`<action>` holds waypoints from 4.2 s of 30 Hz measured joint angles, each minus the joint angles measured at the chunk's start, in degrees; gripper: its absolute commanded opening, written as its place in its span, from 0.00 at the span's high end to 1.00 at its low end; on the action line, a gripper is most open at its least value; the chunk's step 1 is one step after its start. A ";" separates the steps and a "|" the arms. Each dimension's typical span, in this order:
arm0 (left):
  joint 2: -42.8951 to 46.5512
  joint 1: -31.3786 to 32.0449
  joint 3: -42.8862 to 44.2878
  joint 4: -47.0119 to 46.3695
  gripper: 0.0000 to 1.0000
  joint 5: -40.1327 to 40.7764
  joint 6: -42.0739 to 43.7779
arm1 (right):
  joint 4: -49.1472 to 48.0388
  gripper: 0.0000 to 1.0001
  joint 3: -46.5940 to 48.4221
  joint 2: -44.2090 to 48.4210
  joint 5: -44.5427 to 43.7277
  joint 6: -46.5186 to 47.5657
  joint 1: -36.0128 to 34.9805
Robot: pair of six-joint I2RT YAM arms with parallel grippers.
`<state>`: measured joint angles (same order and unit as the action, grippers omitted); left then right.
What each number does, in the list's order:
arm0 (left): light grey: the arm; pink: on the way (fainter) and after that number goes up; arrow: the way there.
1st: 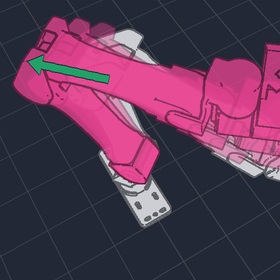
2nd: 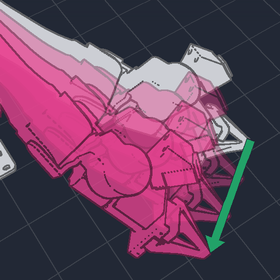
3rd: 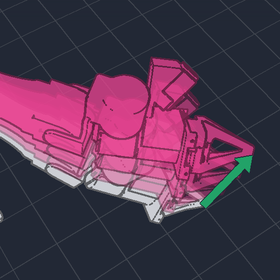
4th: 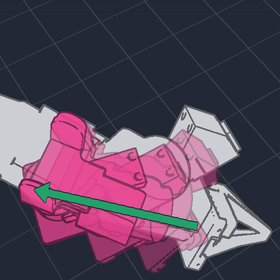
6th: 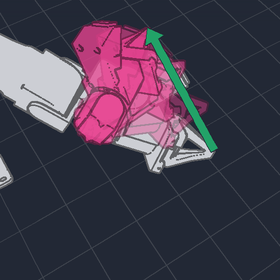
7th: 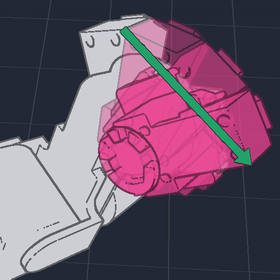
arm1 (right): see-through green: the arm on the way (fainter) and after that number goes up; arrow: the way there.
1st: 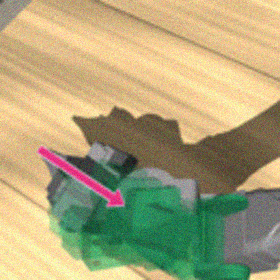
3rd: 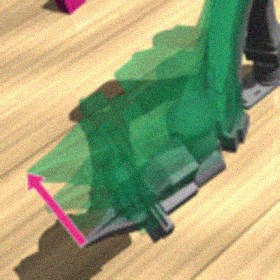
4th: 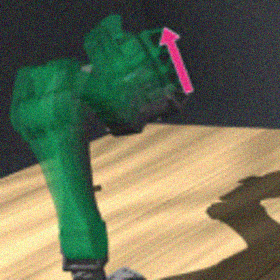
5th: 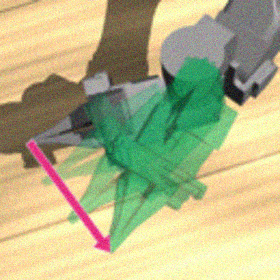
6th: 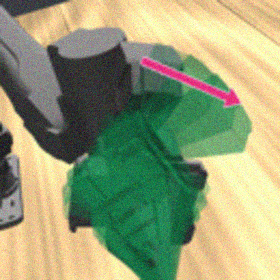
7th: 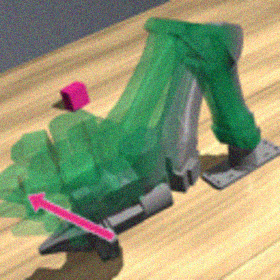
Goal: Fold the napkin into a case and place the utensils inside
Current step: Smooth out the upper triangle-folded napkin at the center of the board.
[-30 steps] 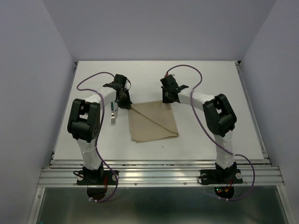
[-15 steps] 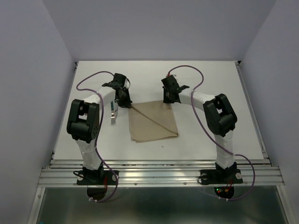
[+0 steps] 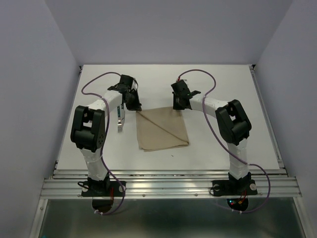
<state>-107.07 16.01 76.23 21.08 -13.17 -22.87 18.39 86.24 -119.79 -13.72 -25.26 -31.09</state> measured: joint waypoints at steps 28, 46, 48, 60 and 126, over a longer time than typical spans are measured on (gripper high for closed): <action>0.28 0.02 3.28 0.17 0.88 6.69 0.55 | 0.00 0.99 0.00 0.00 0.31 -0.09 0.00; 1.44 3.02 -0.61 1.05 1.00 6.91 -0.24 | 0.00 0.99 0.00 0.00 0.42 -0.26 0.00; 0.61 3.06 -0.33 1.40 1.00 6.95 -0.24 | -0.02 0.99 0.00 0.00 0.42 -0.26 0.00; -3.30 3.06 2.34 2.32 1.00 7.78 -0.26 | -0.11 0.99 -0.37 0.00 0.42 -0.26 0.00; -7.41 1.16 4.11 1.05 1.00 8.13 -0.09 | -1.64 0.99 2.84 -0.63 16.37 -8.28 -12.48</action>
<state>-114.48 17.17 80.34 22.13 -5.04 -22.96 16.75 89.08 -120.42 2.66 -33.54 -43.57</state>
